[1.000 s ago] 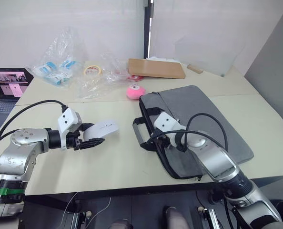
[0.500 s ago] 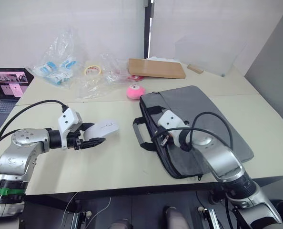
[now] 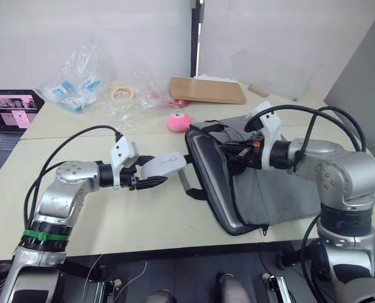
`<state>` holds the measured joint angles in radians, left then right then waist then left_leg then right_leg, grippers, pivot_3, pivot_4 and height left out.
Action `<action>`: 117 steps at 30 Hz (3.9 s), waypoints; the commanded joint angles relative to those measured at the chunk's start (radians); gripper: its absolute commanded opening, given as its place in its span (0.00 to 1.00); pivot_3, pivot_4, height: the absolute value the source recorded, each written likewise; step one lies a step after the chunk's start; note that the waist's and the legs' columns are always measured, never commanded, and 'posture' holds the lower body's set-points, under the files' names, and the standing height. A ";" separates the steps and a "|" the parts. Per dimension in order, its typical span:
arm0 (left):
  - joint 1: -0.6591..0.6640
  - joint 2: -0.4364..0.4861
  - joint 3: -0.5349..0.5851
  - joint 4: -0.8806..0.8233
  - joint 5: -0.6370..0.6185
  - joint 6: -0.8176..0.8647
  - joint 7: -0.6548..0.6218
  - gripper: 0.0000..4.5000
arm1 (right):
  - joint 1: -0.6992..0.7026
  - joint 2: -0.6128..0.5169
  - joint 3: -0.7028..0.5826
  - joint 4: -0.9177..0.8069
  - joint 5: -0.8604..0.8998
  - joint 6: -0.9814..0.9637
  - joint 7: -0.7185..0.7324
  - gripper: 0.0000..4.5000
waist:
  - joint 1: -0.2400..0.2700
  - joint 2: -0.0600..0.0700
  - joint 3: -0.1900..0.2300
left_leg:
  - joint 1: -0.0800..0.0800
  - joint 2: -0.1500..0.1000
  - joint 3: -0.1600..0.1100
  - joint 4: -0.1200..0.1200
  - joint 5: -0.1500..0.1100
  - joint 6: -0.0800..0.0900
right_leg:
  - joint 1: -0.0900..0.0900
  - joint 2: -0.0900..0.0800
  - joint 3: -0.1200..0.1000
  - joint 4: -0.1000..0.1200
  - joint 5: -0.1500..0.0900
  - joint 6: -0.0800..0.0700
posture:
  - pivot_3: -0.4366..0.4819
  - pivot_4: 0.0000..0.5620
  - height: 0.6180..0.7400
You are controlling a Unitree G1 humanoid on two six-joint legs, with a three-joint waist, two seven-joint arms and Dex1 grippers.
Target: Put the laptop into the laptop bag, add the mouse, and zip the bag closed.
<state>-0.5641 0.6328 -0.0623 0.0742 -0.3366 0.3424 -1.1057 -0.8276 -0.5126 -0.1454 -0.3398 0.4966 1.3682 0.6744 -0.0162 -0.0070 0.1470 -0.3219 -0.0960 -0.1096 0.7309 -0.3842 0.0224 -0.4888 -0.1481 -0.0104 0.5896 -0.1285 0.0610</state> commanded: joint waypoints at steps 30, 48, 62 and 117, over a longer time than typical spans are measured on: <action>-0.566 -0.618 -0.094 1.058 0.305 -0.502 0.263 0.63 | -0.130 0.022 -0.250 0.047 0.270 0.178 -0.110 0.01 | 0.004 0.000 0.000 | -0.014 0.000 -0.001 0.017 -0.003 0.005 | -0.003 -0.004 0.001 0.003 0.003 0.005 | 0.48 0.27 1.00; -0.575 -0.637 0.018 1.089 0.268 -0.546 0.203 0.99 | -0.109 0.005 -0.215 0.071 0.288 0.135 -0.109 0.00 | 0.003 0.000 0.000 | -0.014 0.000 -0.001 0.017 -0.003 0.005 | -0.004 -0.004 0.001 0.003 0.003 0.005 | 0.48 0.27 1.00; -0.170 -0.252 0.096 0.254 0.085 -0.058 0.041 0.99 | -0.010 0.060 -0.034 0.013 0.319 0.034 -0.068 0.00 | -0.016 0.000 0.000 | -0.014 0.000 -0.002 0.017 -0.003 0.005 | -0.006 -0.003 0.001 0.003 0.003 0.005 | 0.48 0.27 1.00; -0.257 -0.112 0.082 0.693 0.089 0.029 0.028 0.30 | 0.855 -0.552 -0.371 0.086 0.413 -0.012 0.170 1.00 | 0.026 0.000 0.000 | 0.005 -0.007 0.003 0.015 -0.007 0.013 | 0.017 -0.008 -0.003 -0.004 0.005 0.008 | 0.48 0.27 1.00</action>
<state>-0.8251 0.5105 0.0191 0.7909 -0.2547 0.3734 -1.0658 0.0279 -1.0553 -0.4811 -0.2539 0.9044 1.3571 0.8318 0.0098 -0.0069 0.1468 -0.3166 -0.1033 -0.1071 0.7461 -0.3917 0.0357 -0.4715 -0.1563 -0.0129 0.5859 -0.1237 0.0692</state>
